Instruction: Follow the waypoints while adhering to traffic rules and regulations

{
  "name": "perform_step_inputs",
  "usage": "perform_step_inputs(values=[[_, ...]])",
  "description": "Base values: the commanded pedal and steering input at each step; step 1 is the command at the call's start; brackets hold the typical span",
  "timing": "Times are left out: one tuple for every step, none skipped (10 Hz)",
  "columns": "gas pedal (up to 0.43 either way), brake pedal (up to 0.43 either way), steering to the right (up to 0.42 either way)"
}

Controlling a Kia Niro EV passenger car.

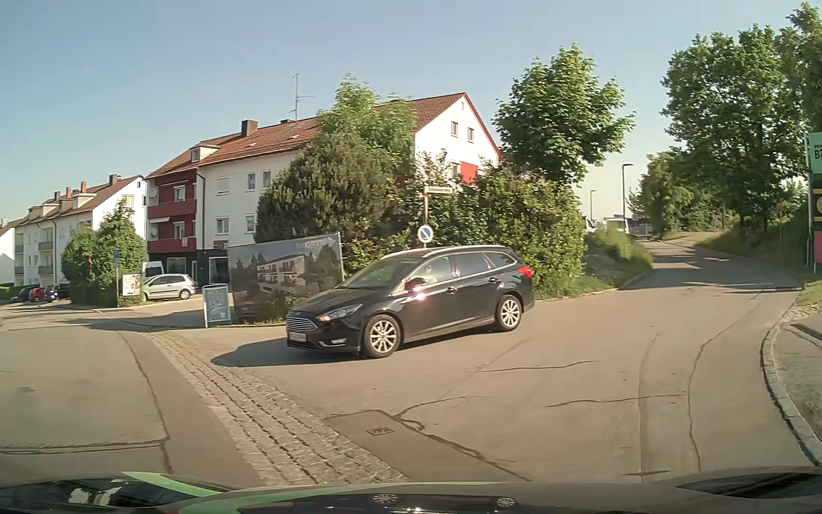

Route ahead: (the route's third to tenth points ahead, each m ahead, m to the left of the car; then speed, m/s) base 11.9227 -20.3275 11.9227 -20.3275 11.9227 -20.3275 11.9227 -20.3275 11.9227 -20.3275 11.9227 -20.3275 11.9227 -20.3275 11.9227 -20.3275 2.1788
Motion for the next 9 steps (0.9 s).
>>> perform_step_inputs(values=[[0.0, 0.0, 0.752], [0.0, 0.0, 0.77], [0.0, 0.0, 0.782], [0.0, 0.0, 0.784], [0.0, 0.0, 0.779], [0.0, 0.0, 0.778], [0.008, 0.0, 0.776], [0.067, 0.0, 0.773], [0.067, 0.0, 0.77]])
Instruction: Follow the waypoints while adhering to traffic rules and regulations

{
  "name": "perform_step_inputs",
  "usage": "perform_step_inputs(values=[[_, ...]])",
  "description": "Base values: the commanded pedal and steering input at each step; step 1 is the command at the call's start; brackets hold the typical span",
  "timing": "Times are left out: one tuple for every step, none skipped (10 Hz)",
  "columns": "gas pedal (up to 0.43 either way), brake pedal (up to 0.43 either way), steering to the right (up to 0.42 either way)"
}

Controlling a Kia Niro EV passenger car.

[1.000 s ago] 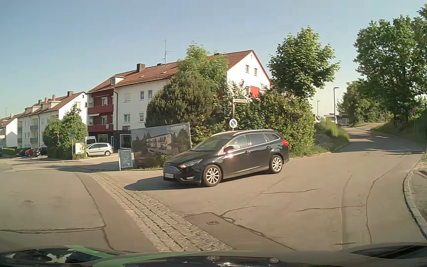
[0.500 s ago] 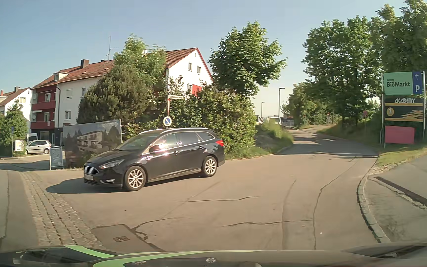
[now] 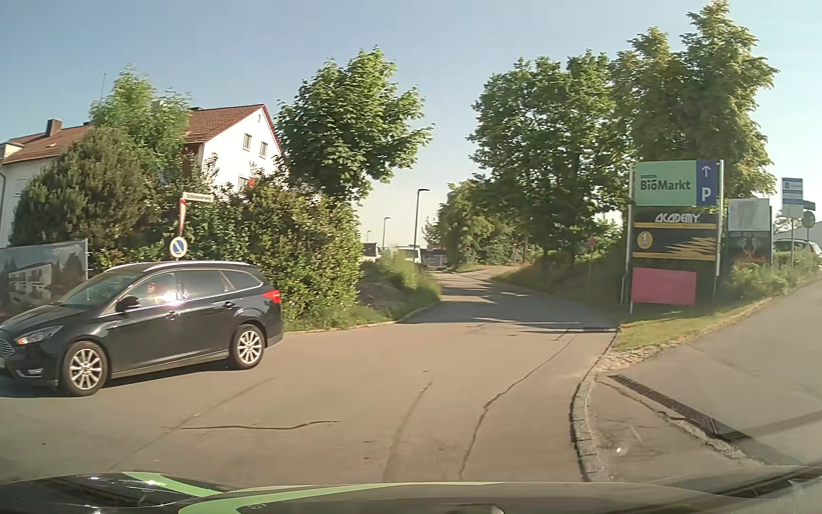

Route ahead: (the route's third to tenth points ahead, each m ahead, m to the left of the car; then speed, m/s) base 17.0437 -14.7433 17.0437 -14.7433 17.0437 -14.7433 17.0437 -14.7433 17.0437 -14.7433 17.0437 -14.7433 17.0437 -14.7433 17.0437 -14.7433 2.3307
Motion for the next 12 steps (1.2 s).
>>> perform_step_inputs(values=[[0.067, 0.0, 0.768], [0.067, 0.0, 0.767], [0.067, 0.0, 0.752], [0.067, 0.0, 0.729], [0.067, 0.0, 0.718], [0.079, 0.0, 0.695], [0.079, 0.0, 0.672], [0.079, 0.0, 0.647], [0.087, 0.0, 0.606], [0.11, 0.0, 0.567], [0.118, 0.0, 0.539], [0.118, 0.0, 0.509]])
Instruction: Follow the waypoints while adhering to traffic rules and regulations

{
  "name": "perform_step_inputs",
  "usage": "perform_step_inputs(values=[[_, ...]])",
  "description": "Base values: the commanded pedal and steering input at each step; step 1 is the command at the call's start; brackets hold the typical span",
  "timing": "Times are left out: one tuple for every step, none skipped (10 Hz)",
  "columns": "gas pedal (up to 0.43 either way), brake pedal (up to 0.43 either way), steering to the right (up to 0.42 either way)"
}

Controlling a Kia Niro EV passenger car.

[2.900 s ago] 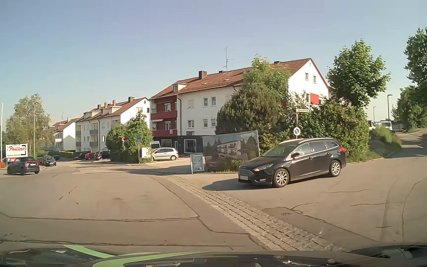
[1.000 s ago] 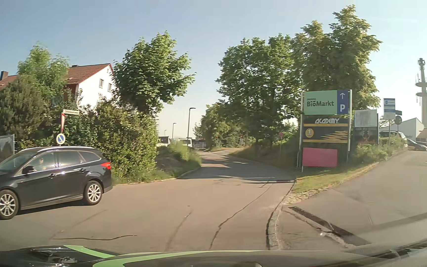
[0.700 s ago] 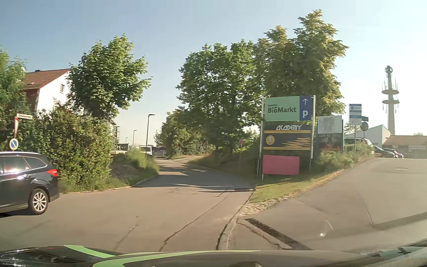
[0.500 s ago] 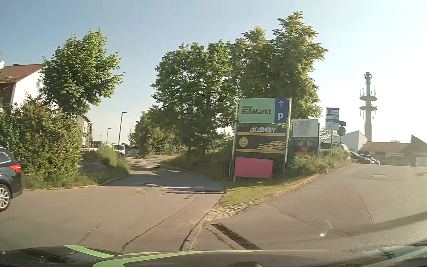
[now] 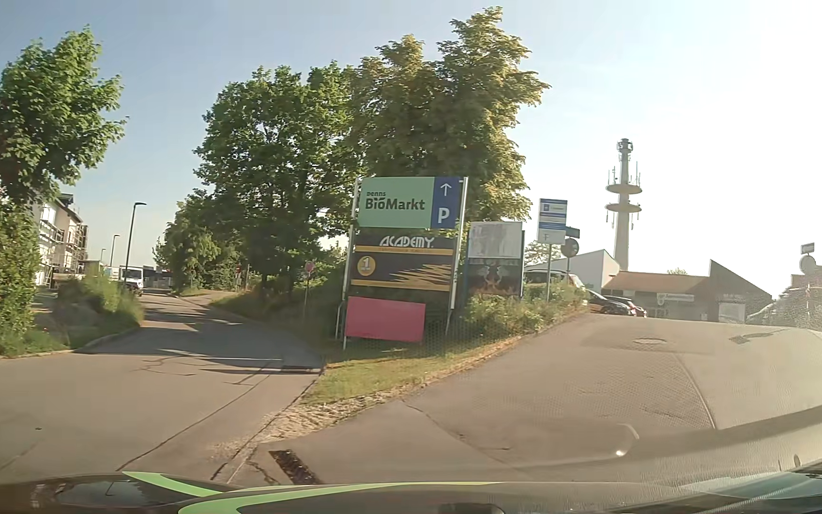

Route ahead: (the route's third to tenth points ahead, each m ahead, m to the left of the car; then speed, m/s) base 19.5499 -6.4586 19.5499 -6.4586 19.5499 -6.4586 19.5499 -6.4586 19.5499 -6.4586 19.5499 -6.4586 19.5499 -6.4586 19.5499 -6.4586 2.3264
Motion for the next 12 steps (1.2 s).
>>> perform_step_inputs(values=[[0.118, 0.0, 0.476], [0.118, 0.0, 0.454], [0.118, 0.0, 0.426], [0.118, 0.0, 0.395], [0.118, 0.0, 0.364], [0.118, 0.0, 0.345], [0.118, 0.0, 0.321], [0.118, 0.0, 0.296], [0.118, 0.0, 0.273], [0.118, 0.0, 0.244], [0.118, 0.0, 0.217], [0.118, 0.0, 0.196]])
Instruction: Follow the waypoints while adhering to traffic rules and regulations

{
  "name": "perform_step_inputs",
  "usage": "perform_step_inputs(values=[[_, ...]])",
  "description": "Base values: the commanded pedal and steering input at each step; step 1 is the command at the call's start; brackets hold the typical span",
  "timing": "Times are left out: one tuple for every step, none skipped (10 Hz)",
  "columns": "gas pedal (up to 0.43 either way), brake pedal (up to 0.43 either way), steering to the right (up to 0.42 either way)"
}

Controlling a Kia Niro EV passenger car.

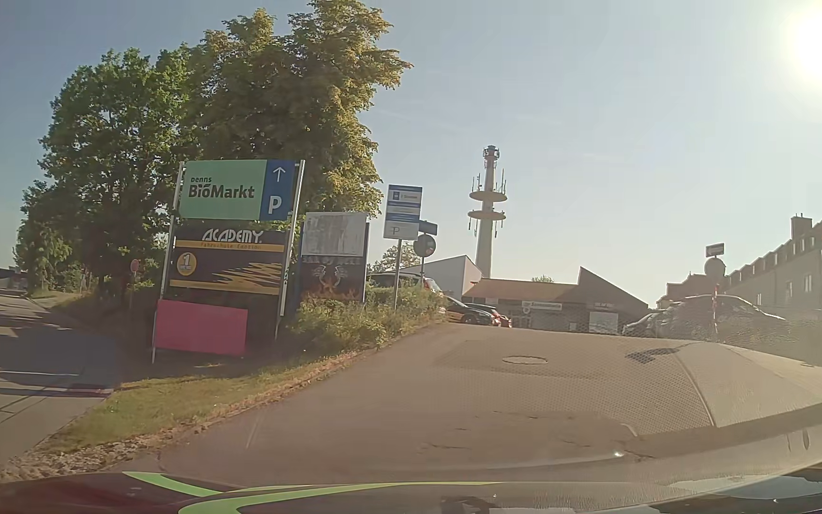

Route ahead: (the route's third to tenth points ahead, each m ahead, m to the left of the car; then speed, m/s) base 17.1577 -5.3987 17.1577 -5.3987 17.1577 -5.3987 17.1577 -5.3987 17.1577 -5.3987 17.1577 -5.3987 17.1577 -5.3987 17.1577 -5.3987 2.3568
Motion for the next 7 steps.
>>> perform_step_inputs(values=[[0.118, 0.0, 0.169], [0.118, 0.0, 0.14], [0.118, 0.0, 0.119], [0.13, 0.0, 0.102], [0.13, 0.0, 0.086], [0.13, 0.0, 0.076], [0.13, 0.0, 0.069]])
